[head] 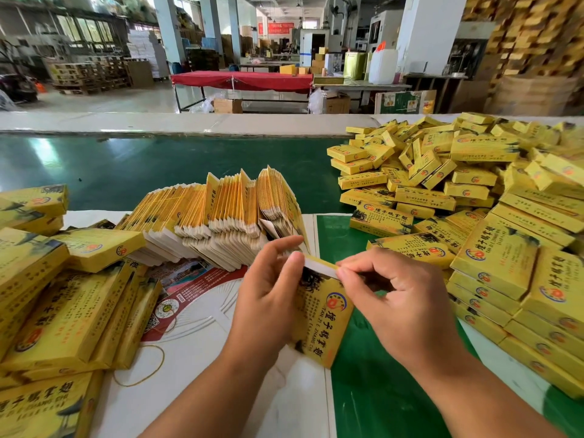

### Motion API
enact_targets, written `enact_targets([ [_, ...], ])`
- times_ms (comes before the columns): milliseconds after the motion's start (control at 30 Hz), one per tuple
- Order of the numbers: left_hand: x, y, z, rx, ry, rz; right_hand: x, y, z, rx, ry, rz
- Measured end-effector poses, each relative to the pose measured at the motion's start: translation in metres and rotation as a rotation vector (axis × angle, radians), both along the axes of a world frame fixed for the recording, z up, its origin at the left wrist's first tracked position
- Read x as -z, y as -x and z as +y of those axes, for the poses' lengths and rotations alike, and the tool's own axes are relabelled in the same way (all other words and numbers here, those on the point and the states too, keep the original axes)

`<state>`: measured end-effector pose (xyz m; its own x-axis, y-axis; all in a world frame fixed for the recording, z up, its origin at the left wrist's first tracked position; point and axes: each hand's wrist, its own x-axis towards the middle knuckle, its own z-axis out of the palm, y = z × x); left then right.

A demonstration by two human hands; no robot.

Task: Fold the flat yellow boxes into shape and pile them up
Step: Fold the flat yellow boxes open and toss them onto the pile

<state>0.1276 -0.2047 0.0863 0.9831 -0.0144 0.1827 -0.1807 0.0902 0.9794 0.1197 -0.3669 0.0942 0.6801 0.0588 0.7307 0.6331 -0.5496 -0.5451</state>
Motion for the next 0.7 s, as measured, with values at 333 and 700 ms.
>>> enact_targets([
  [333,-0.008,-0.003,0.014,0.124,-0.203,-0.274,-0.003,0.007,0.000,-0.113,0.108,-0.080],
  [700,-0.011,-0.012,0.044,0.439,-0.125,-0.185,-0.003,0.007,-0.009,-0.270,0.128,-0.044],
])
